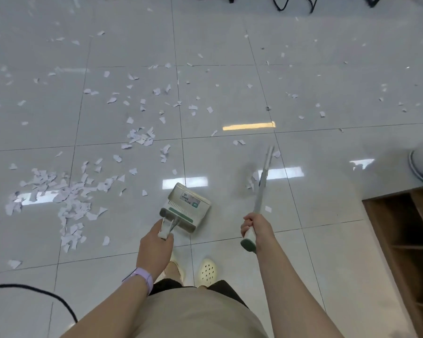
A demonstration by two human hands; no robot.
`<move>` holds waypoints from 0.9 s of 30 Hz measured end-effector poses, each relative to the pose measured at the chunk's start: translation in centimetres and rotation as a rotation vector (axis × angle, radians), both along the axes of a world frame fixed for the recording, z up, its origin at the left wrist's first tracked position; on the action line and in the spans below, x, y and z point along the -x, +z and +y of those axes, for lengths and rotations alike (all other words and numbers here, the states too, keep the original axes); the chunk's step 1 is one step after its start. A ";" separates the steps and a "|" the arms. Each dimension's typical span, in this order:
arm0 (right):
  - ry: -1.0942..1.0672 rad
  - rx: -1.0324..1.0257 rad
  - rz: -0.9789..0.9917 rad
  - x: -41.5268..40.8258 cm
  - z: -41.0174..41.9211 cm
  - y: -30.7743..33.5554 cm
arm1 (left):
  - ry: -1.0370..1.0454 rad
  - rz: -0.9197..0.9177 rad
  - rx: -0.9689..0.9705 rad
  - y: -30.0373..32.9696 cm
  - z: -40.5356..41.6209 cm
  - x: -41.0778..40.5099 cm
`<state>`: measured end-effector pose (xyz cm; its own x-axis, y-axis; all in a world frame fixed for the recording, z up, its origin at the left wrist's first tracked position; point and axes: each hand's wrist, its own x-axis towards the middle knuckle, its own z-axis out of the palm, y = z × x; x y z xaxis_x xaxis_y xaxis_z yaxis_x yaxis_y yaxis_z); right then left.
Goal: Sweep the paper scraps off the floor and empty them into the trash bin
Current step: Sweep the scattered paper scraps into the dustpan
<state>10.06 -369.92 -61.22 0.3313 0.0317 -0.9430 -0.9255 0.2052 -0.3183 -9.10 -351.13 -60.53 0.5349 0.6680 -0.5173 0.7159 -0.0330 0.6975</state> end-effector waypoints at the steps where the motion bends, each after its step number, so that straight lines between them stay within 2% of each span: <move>1: -0.054 0.030 -0.007 0.1 -0.6 0.2 | -0.048 0.002 0.013 -0.1 0.7 -0.7; 4: -0.197 0.108 0.000 0.5 -2.6 1.0 | -0.144 -0.002 0.022 0.1 2.7 -2.9; 6: -0.263 0.165 -0.012 0.3 -3.6 1.4 | -0.138 -0.034 0.042 0.2 3.9 -4.8; 11: -0.313 0.301 0.018 -0.5 -4.9 1.6 | -0.079 -0.066 0.113 -0.4 6.5 -8.4; 17: -0.232 0.336 0.132 -0.9 -4.3 0.9 | -0.153 -0.062 0.091 -0.4 9.0 -10.9; 19: -0.186 0.302 0.148 -2.1 -3.4 0.5 | -0.176 -0.036 0.072 -0.6 9.3 -12.4; 22: -0.102 0.141 0.158 -5.2 -0.3 0.0 | -0.186 -0.017 0.019 -1.2 10.1 -14.7; 25: 0.079 -0.005 0.199 -9.0 5.3 -0.5 | -0.125 0.031 -0.020 -1.9 11.0 -16.9; 27: 0.095 -0.123 0.242 -11.9 7.7 -1.5 | -0.053 0.052 -0.037 -2.2 10.9 -18.4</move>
